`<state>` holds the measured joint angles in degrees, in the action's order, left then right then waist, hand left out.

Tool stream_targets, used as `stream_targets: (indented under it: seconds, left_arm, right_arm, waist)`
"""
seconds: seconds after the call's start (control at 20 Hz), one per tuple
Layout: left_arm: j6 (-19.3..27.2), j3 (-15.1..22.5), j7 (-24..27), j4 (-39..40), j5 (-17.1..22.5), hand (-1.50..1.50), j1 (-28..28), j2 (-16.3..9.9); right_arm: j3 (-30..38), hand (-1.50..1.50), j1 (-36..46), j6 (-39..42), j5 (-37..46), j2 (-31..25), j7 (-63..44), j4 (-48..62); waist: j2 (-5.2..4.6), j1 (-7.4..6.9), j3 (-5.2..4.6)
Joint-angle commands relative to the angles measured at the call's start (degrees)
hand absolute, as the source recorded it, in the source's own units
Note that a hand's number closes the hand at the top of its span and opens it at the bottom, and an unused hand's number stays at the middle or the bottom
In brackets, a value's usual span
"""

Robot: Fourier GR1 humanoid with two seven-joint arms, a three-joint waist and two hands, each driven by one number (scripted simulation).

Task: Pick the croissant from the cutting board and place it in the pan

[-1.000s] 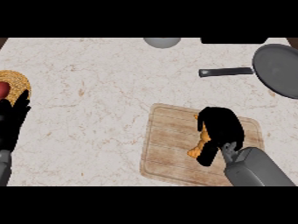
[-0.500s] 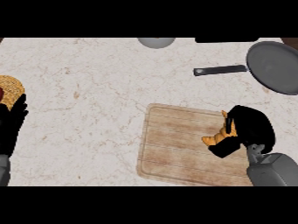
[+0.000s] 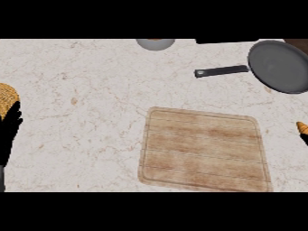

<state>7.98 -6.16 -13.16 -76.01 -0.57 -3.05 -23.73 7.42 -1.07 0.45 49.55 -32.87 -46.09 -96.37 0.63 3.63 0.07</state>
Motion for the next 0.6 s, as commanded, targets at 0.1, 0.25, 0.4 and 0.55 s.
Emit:
stream_targets:
  seconds: [0.1,0.25,0.4,0.55]
  left_arm:
    - [-2.4,0.2,-2.0,0.3,0.7,0.00,-4.1,-0.3]
    - [-2.2,0.7,1.4,0.2,-1.3,0.00,-1.0,1.1]
    - [-1.8,1.4,-1.5,1.2,-2.8,0.00,-5.0,1.9]
    - [-1.2,0.9,-2.6,0.8,-3.1,0.00,-6.2,2.4]
  right_arm:
    - [10.2,1.50,-0.3,-6.3,-2.3,-4.6,6.6,-3.8]
    - [10.8,1.50,0.3,-5.5,-1.7,-1.8,4.9,-5.8]
    - [10.2,1.50,7.2,-8.0,-0.6,-1.2,8.0,3.7]
    - [13.3,1.50,11.2,-9.8,-3.8,-1.9,12.2,10.6]
  waist:
    - [-0.54,-2.69,-0.05]
    - [-0.60,-3.49,-0.07]
    - [-0.72,-3.83,-0.06]
    - [-0.71,-3.80,-0.04]
